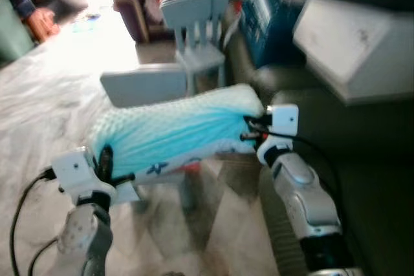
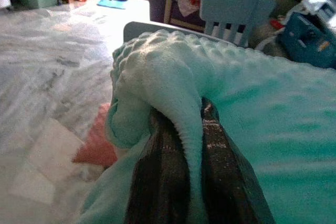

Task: Move the pillow to the sofa

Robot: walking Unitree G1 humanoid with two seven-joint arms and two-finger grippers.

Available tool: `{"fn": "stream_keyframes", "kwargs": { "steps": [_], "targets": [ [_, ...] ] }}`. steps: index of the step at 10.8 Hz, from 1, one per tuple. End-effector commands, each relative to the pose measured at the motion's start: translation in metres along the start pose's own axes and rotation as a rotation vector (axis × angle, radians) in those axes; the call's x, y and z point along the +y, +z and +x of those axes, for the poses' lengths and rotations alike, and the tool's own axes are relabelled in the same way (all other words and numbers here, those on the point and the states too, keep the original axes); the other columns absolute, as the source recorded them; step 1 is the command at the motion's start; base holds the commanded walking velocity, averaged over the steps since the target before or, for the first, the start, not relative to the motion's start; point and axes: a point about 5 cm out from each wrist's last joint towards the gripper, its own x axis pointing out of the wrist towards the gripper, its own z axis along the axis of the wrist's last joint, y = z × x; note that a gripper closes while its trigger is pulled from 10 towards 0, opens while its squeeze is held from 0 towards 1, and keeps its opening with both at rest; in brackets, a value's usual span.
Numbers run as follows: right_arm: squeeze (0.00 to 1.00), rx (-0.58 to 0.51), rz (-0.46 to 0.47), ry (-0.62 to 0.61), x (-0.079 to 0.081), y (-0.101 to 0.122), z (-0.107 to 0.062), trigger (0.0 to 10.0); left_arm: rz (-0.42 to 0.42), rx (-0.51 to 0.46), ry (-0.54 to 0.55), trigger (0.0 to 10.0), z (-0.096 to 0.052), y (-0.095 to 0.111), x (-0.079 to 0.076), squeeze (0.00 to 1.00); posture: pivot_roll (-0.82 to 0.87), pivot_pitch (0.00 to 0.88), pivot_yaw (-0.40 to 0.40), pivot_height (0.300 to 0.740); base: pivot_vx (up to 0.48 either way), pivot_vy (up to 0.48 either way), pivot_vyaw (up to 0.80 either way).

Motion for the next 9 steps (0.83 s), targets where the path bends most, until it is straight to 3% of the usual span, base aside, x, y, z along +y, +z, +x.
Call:
{"fn": "stream_keyframes", "kwargs": {
  "steps": [1, 4, 9],
  "targets": [
    [0.00, -0.028, 0.010, -0.022, -0.0052, 0.0069, -0.0002, 10.0, 0.010, -0.023, 0.031, 10.0, -0.0004, 0.0056, 0.0082, 0.00, -0.15, 0.066, 0.071, 0.740, 0.000, 0.000, 0.00],
    [0.00, -0.025, 0.010, -0.015, -0.0046, 0.0067, -0.0003, 10.0, -0.008, -0.029, 0.017, 10.0, 0.0001, 0.0064, 0.0070, 0.00, -0.15, 0.067, 0.070, 0.740, 0.000, 0.000, 0.00],
    [0.00, -0.026, 0.000, -0.004, -0.0042, 0.0074, 0.0019, 10.0, -0.029, -0.024, 0.015, 10.0, 0.0014, 0.0057, 0.0065, 0.00, -0.15, 0.056, 0.061, 0.740, 0.000, 0.439, 0.00]
  ]
}}
